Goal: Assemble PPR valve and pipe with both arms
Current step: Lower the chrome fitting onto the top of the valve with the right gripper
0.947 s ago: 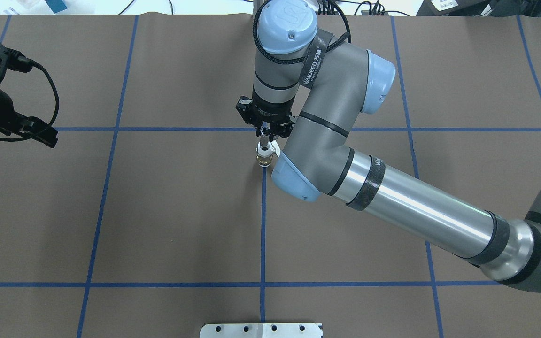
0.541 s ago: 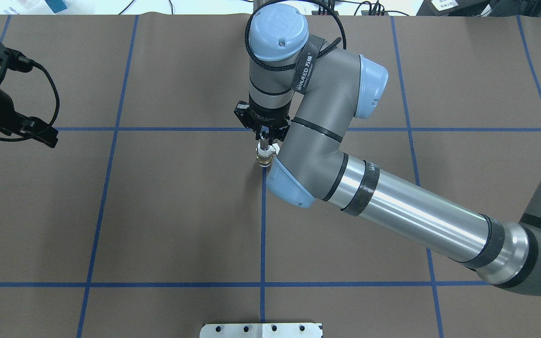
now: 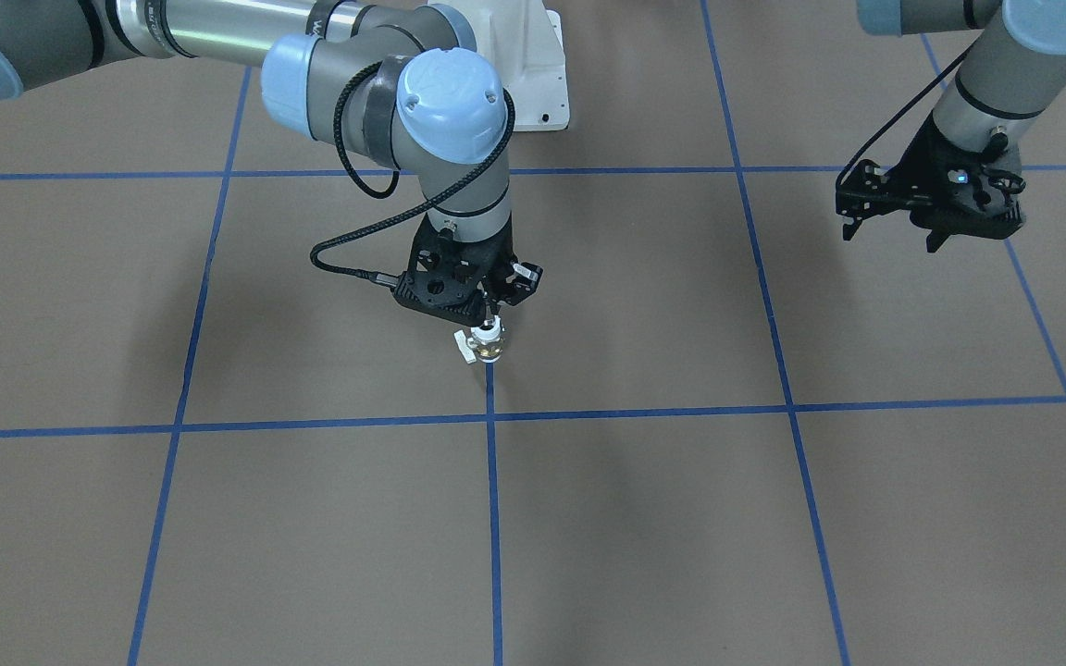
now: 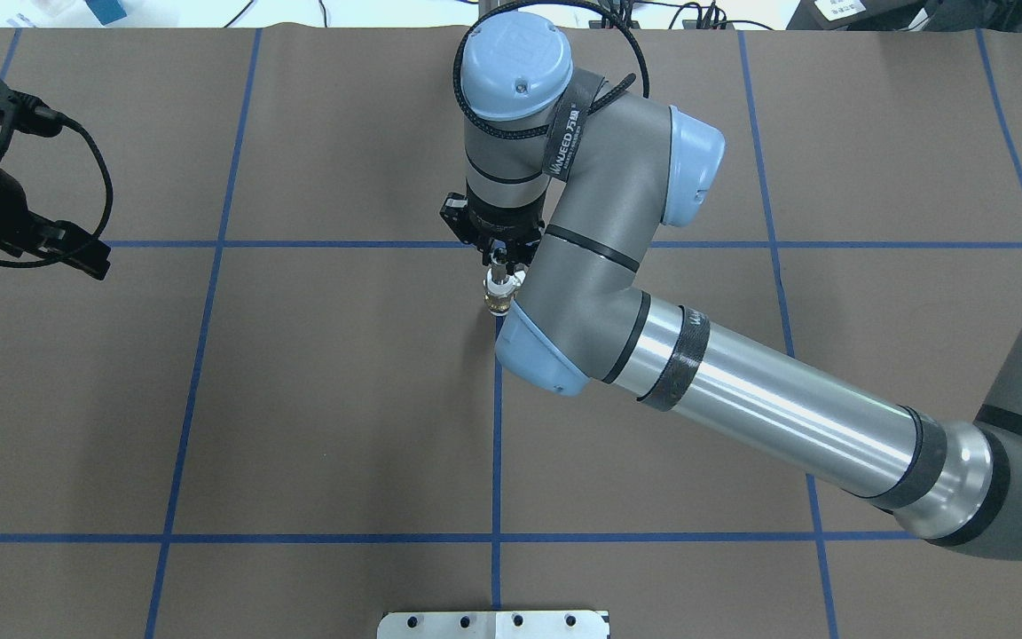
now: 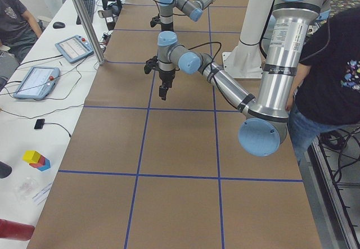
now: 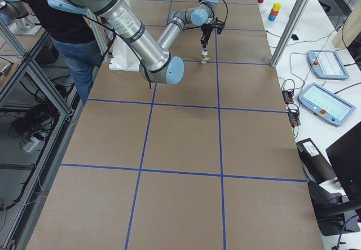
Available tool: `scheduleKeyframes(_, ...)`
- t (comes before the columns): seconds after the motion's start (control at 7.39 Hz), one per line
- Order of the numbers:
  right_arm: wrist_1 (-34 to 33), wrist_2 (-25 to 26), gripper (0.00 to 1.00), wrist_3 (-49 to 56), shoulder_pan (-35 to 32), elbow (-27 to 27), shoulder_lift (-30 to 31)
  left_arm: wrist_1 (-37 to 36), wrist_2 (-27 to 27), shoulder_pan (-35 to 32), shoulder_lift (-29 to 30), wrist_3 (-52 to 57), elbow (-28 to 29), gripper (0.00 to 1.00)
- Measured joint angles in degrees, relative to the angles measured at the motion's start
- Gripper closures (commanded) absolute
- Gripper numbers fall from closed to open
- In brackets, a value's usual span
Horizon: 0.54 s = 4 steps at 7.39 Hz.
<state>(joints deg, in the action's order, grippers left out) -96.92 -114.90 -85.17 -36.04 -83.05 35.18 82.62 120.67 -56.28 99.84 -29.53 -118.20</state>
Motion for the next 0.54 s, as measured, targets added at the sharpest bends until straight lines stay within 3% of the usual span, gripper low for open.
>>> scheduleKeyframes(0.54,-0.02,0.36,1.00,0.12,0.09,0.50,-0.01,0.00,0.00,0.13,0.21,-0.46,0.09,0.00)
